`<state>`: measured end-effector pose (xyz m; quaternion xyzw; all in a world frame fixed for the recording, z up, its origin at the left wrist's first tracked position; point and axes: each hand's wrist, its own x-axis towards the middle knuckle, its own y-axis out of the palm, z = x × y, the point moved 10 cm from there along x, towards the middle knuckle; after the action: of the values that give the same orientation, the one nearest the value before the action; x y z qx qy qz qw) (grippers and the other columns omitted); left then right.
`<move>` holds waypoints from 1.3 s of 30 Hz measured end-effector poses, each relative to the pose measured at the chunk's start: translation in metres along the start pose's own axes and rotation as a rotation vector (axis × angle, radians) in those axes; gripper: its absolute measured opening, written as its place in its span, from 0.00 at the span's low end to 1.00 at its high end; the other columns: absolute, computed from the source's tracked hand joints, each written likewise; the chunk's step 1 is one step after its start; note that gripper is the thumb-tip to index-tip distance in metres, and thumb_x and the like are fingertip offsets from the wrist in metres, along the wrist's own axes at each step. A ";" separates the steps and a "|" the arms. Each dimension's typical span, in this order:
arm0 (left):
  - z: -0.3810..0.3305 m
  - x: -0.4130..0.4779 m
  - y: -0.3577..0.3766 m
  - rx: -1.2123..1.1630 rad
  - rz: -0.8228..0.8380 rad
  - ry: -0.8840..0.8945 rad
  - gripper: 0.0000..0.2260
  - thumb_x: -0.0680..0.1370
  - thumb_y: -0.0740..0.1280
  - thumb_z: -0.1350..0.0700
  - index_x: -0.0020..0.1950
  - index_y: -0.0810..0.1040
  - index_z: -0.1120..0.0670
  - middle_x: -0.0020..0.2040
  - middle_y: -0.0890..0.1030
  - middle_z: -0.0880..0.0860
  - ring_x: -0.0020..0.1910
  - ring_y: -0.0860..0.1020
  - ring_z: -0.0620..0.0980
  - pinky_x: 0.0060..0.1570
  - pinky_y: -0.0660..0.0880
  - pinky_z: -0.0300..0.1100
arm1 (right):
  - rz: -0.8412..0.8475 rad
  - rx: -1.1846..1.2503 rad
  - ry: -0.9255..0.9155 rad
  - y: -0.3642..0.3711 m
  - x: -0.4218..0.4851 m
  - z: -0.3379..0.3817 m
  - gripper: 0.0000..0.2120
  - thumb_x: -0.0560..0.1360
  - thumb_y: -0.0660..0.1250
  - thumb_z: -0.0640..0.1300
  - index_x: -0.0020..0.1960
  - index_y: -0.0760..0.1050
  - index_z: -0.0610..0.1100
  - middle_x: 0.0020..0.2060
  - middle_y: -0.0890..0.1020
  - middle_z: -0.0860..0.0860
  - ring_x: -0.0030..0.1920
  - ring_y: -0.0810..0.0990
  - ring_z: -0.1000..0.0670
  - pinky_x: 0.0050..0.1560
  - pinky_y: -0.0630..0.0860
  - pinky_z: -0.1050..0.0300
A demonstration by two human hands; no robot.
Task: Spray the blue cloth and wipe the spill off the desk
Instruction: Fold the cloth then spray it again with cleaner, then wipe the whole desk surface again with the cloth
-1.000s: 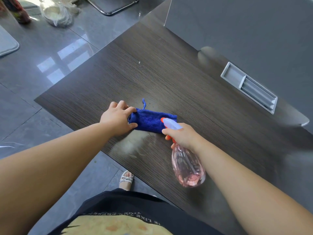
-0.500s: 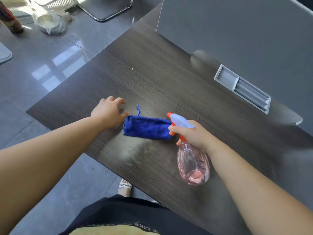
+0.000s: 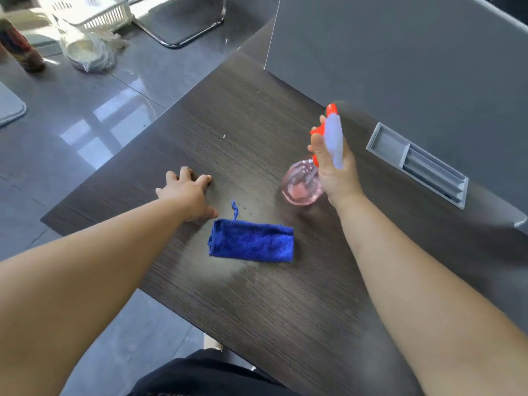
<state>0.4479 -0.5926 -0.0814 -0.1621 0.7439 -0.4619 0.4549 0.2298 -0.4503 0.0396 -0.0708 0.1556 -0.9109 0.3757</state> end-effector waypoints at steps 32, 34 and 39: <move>-0.001 0.007 0.006 0.038 0.023 0.000 0.38 0.68 0.70 0.37 0.72 0.57 0.44 0.70 0.56 0.56 0.68 0.55 0.60 0.62 0.66 0.63 | 0.188 -0.446 0.257 0.068 -0.004 -0.093 0.26 0.73 0.69 0.48 0.69 0.68 0.45 0.63 0.74 0.49 0.64 0.71 0.48 0.64 0.67 0.56; 0.000 0.008 0.005 0.038 0.015 0.001 0.37 0.68 0.70 0.37 0.72 0.58 0.45 0.70 0.56 0.56 0.68 0.55 0.60 0.61 0.67 0.63 | 0.325 -0.666 0.152 0.069 -0.034 -0.094 0.17 0.74 0.68 0.51 0.61 0.76 0.48 0.55 0.76 0.51 0.59 0.72 0.49 0.59 0.67 0.59; 0.000 0.008 0.003 0.031 -0.004 0.005 0.37 0.67 0.71 0.37 0.72 0.59 0.45 0.69 0.57 0.57 0.68 0.55 0.60 0.60 0.68 0.63 | 0.687 -0.889 0.042 0.097 -0.074 -0.087 0.15 0.74 0.66 0.56 0.59 0.76 0.52 0.52 0.76 0.53 0.55 0.73 0.51 0.55 0.70 0.56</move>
<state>0.4442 -0.5960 -0.0880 -0.1553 0.7373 -0.4747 0.4549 0.3250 -0.4424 -0.0755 -0.1491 0.5460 -0.5843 0.5816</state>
